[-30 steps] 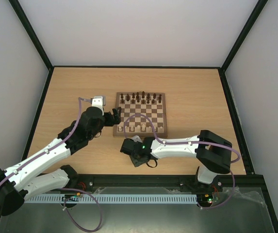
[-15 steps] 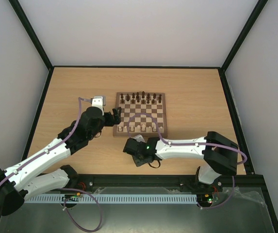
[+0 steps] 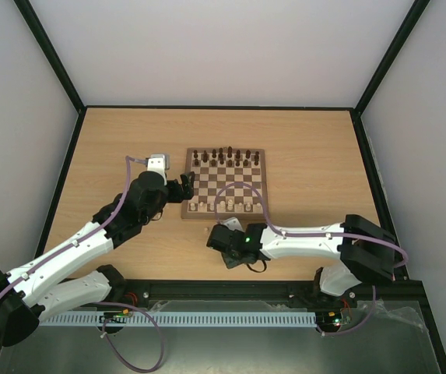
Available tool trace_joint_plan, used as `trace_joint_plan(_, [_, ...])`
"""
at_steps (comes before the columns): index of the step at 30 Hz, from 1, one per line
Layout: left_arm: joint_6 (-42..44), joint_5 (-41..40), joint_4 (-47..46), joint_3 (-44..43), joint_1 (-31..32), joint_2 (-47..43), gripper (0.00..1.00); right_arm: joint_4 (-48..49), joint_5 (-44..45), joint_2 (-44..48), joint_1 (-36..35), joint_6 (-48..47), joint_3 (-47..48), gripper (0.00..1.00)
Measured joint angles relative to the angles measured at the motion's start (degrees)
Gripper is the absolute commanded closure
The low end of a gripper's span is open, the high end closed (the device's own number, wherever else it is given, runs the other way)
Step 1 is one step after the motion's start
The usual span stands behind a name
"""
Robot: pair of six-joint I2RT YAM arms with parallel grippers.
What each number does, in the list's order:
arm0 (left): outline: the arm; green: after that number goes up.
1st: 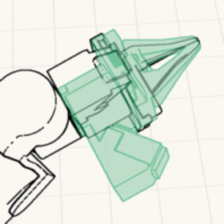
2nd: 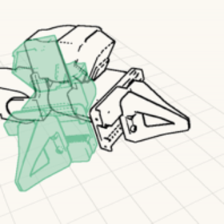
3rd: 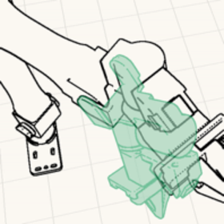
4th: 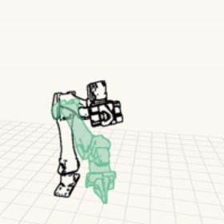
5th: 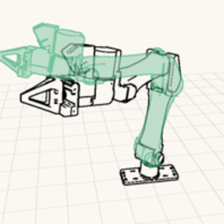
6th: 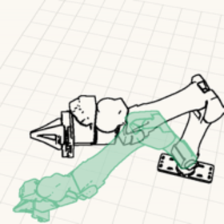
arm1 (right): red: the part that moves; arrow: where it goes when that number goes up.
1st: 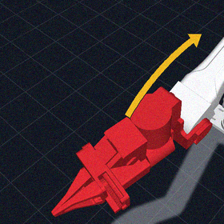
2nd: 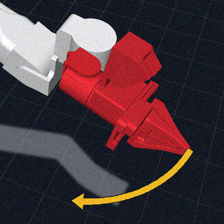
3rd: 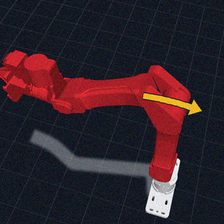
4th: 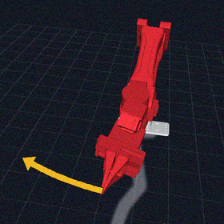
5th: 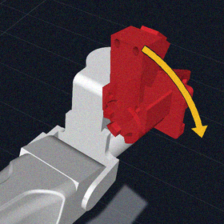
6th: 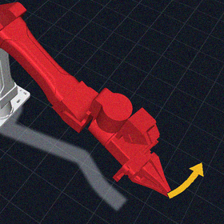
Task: Set up the chess pieces on the board
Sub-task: Pick up the chess piece at the center of the board, then place the chess piece on the chessboard.
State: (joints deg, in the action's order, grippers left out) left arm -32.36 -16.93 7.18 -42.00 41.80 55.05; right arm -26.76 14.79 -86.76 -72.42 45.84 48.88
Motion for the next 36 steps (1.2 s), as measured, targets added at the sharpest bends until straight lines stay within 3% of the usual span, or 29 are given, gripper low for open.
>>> trace_joint_plan(14, [0.0,0.0,0.0,0.0,0.0,0.0,0.01,-4.1,2.7,11.8,5.3,0.9,-1.7,0.95])
trace_joint_plan(21, [0.0,0.0,0.0,0.0,0.0,0.0,0.01,-8.2,4.9,15.7,11.7,-1.4,2.6,0.95])
trace_joint_plan(29, [0.0,0.1,0.0,0.0,0.0,-0.2,0.01,-8.9,4.9,12.9,22.7,-7.6,10.9,0.94])
trace_joint_plan(36, [0.0,0.3,0.0,0.0,0.0,-0.3,0.01,-8.4,2.7,3.8,32.0,-13.4,15.8,0.94])
